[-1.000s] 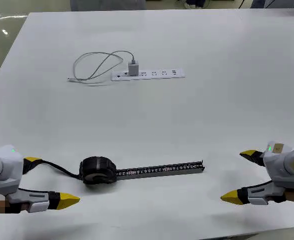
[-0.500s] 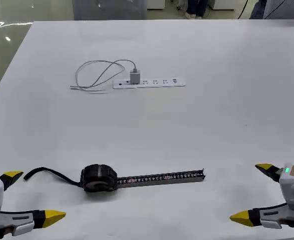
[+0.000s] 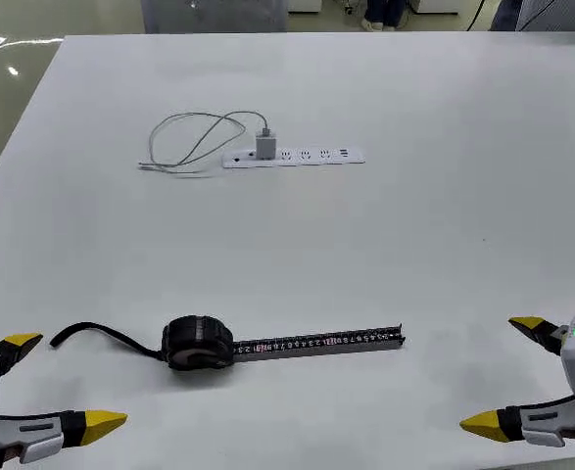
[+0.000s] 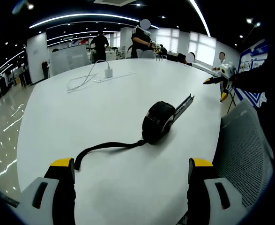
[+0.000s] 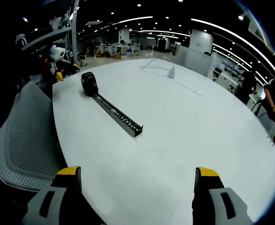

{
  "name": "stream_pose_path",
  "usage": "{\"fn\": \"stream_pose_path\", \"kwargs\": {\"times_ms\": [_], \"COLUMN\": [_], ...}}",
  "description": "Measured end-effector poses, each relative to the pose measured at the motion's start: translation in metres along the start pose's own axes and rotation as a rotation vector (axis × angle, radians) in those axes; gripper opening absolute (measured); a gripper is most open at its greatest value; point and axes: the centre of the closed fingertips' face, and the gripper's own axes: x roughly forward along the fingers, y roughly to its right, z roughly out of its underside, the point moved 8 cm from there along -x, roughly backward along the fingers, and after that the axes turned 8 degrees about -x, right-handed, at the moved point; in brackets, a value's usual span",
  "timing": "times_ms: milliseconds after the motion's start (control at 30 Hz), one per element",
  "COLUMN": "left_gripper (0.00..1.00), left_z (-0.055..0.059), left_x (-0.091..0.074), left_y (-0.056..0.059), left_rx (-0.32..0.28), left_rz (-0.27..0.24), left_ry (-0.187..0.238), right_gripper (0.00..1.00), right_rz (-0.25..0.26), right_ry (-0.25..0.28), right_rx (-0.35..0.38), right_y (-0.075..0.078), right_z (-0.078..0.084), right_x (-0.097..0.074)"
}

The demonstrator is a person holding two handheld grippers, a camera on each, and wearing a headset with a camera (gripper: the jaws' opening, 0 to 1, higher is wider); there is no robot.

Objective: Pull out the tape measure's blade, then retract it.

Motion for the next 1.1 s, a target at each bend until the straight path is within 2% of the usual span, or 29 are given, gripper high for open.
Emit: {"fn": "stream_pose_path", "kwargs": {"times_ms": [133,233,300,600,800,933,1100], "left_gripper": [0.99,0.99,0.99,0.99,0.99,0.99,0.99], "left_z": [-0.001,0.000,0.001,-0.001,-0.004,-0.004,-0.005], "left_x": [0.001,0.001,0.003,0.008,0.009,0.009,0.010], "left_y": [-0.001,-0.001,-0.001,0.005,0.004,0.007,0.011], "left_rx": [0.001,0.024,0.012,0.041,0.024,0.009,0.005], "left_rz": [-0.001,-0.013,-0.003,0.012,-0.001,-0.002,-0.008], "left_ry": [-0.013,-0.042,-0.059,-0.068,-0.058,-0.062,-0.055], "right_gripper": [0.99,0.99,0.99,0.99,0.99,0.99,0.99], "right_rz": [0.001,-0.005,-0.007,-0.006,-0.016,-0.022,-0.033], "right_ry": [-0.002,-0.007,-0.008,-0.021,-0.026,-0.027,-0.068], "right_rx": [0.005,0.000,0.000,-0.016,-0.030,-0.035,-0.059], "right_y": [-0.002,-0.002,-0.002,0.000,0.003,0.007,0.011], "right_z": [-0.002,-0.003,-0.003,-0.002,-0.004,-0.006,-0.005], "right_x": [-0.002,-0.003,-0.004,-0.006,-0.004,-0.003,-0.003]}}
